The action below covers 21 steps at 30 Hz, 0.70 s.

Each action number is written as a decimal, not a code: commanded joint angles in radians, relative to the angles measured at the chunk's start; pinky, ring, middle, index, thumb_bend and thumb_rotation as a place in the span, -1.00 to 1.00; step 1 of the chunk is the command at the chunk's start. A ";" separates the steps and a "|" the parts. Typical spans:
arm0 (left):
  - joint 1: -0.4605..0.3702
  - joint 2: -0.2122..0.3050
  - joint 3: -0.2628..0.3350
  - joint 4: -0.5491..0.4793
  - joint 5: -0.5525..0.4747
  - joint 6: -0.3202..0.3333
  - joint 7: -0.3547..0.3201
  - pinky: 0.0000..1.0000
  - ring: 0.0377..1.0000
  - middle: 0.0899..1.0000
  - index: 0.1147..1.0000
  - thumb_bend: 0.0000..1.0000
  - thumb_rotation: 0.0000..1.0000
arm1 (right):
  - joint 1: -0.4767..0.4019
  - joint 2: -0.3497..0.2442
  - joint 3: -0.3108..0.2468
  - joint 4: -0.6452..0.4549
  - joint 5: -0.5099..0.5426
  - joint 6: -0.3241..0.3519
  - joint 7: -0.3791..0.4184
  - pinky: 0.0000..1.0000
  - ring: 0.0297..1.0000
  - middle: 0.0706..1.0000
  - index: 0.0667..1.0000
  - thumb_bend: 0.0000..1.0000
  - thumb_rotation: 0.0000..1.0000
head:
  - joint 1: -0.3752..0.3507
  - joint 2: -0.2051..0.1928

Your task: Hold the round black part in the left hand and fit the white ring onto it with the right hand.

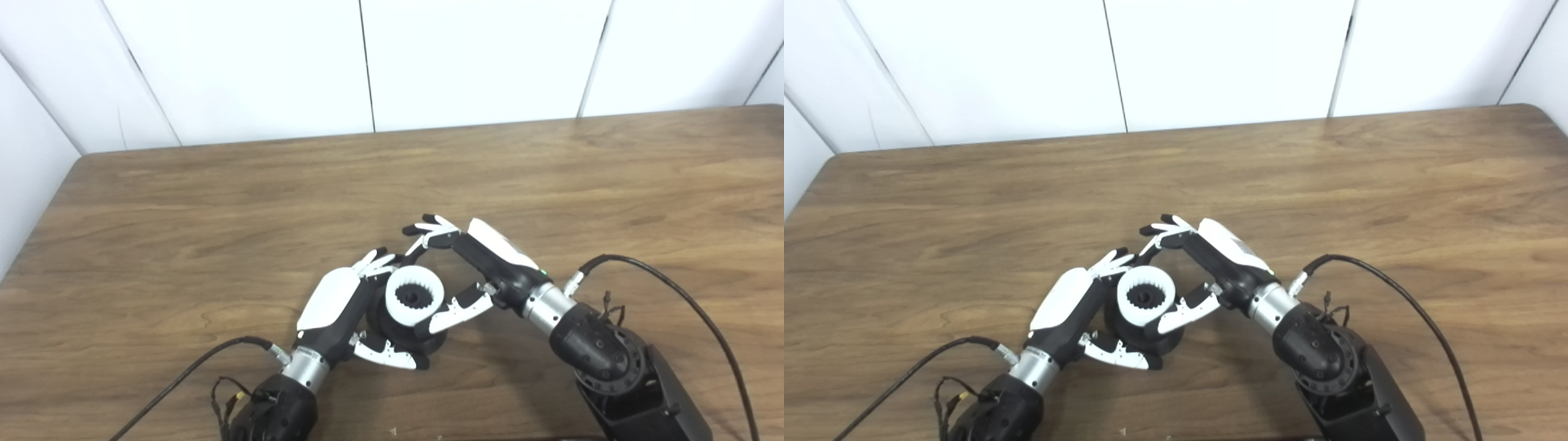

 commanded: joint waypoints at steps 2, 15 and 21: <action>-0.011 0.002 0.000 -0.020 0.005 0.000 0.002 0.84 0.94 0.78 0.12 0.88 -0.50 | -0.031 0.010 -0.002 -0.012 -0.005 -0.032 -0.015 0.81 0.97 0.74 -0.10 0.05 -0.70 | -0.001 0.001; -0.013 0.000 0.003 -0.017 0.019 0.008 0.005 0.74 0.93 0.78 0.11 0.88 -0.43 | -0.031 0.005 0.020 -0.010 -0.045 -0.043 -0.013 0.80 0.94 0.72 -0.10 0.05 -0.70 | -0.002 0.003; -0.012 -0.004 0.008 -0.016 0.006 0.002 0.007 0.74 0.92 0.76 0.12 0.89 -0.43 | -0.037 -0.010 0.026 -0.007 -0.062 -0.039 -0.001 0.76 0.93 0.73 -0.09 0.05 -0.69 | 0.001 0.003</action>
